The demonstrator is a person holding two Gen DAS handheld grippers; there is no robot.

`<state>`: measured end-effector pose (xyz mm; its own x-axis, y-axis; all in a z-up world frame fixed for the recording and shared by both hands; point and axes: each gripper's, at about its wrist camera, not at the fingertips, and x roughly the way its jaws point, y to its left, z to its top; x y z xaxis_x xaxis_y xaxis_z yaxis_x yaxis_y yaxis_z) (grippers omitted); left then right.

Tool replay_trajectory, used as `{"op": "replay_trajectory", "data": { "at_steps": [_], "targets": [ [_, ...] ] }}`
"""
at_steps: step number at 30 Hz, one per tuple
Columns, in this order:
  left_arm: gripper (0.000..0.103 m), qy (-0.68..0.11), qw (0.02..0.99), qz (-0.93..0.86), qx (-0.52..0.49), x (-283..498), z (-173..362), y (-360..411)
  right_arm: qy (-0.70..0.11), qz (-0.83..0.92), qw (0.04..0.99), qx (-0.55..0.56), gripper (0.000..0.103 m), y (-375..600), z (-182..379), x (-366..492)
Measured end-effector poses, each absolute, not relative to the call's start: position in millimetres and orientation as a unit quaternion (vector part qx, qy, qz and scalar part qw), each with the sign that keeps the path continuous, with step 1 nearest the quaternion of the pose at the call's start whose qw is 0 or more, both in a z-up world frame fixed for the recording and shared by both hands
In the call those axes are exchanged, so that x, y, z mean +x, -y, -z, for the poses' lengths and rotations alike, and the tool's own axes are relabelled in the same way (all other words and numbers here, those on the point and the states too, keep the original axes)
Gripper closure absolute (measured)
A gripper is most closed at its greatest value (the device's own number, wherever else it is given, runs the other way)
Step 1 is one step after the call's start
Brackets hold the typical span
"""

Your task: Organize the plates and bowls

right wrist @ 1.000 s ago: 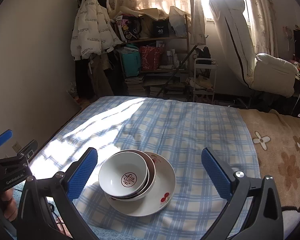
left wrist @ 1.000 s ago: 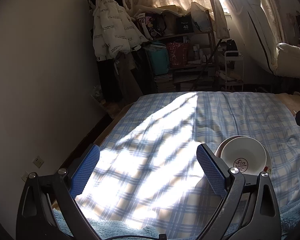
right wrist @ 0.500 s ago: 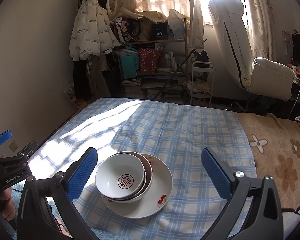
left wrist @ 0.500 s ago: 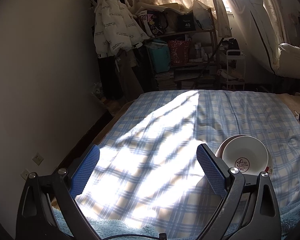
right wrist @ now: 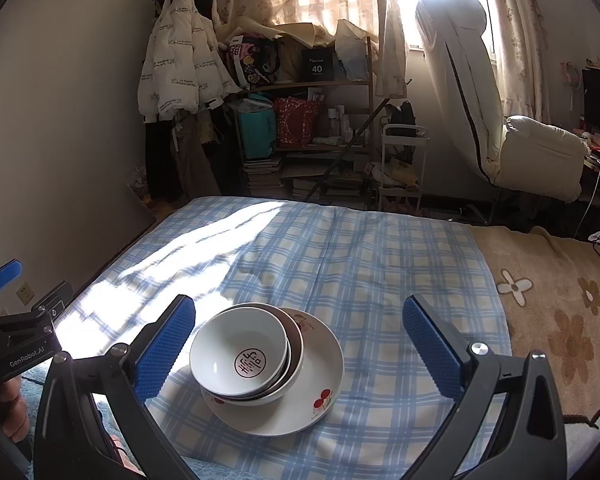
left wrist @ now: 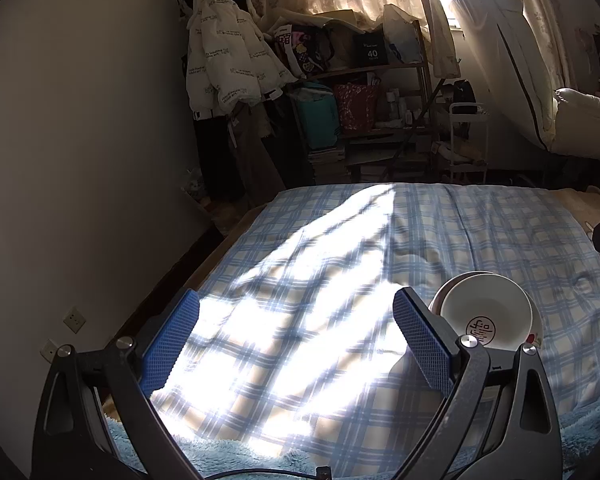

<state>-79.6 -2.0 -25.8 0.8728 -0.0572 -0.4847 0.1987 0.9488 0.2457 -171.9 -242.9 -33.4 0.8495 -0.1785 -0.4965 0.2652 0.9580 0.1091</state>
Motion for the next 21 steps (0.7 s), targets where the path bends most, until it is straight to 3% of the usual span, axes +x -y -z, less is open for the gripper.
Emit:
{"op": "replay_trajectory", "data": {
  "at_steps": [21],
  "targets": [
    [0.007, -0.24, 0.958, 0.068, 0.144, -84.4, 22.4, 6.2, -0.248, 0.114, 0.958, 0.086, 0.0, 244.0, 33.6, -172.2]
  ]
}}
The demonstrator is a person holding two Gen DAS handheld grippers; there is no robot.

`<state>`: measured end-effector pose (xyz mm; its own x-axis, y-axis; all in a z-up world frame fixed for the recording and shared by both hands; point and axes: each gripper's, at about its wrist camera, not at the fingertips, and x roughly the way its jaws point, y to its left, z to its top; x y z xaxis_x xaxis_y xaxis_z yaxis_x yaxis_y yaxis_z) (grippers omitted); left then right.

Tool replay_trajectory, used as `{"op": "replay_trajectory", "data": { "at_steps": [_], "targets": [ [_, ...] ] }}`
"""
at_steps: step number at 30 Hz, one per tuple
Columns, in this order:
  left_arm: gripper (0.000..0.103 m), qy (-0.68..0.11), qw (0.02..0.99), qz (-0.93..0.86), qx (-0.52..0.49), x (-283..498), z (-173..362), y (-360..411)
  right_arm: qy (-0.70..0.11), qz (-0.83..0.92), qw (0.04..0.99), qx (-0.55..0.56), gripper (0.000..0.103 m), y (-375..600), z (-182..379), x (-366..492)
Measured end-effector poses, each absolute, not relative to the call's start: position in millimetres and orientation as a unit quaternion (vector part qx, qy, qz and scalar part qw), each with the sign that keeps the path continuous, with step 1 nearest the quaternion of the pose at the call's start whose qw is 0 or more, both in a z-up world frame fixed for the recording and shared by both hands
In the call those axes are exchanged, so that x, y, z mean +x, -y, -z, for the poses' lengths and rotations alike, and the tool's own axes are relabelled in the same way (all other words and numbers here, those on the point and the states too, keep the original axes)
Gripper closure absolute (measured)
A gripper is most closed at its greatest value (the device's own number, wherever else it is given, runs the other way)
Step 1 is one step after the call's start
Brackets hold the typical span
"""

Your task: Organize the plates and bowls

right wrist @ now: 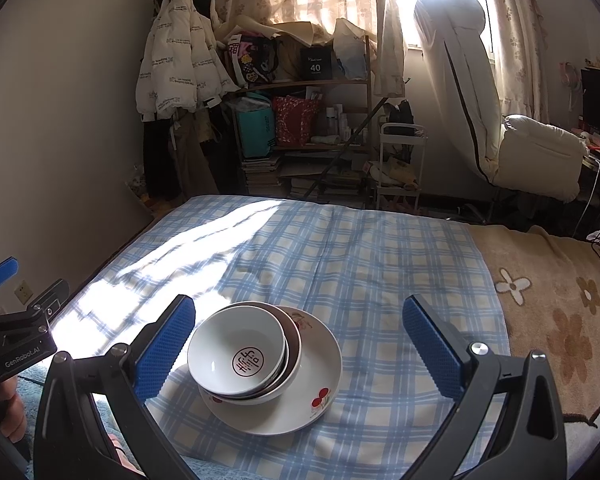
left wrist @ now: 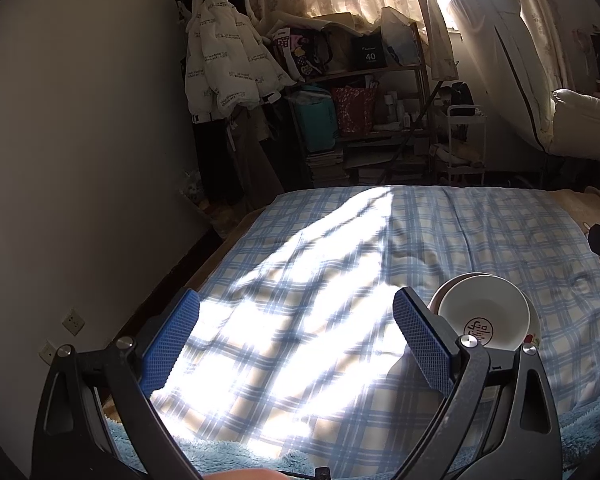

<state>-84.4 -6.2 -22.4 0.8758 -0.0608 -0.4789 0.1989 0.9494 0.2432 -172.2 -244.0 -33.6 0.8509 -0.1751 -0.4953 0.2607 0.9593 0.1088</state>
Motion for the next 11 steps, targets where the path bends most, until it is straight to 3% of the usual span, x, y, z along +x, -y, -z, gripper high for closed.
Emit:
{"op": "replay_trajectory", "data": {
  "at_steps": [11],
  "targets": [
    [0.007, -0.235, 0.959, 0.066, 0.142, -86.9, 20.9, 7.5, -0.248, 0.113, 0.958, 0.085, 0.0, 244.5, 33.5, -172.3]
  ]
}}
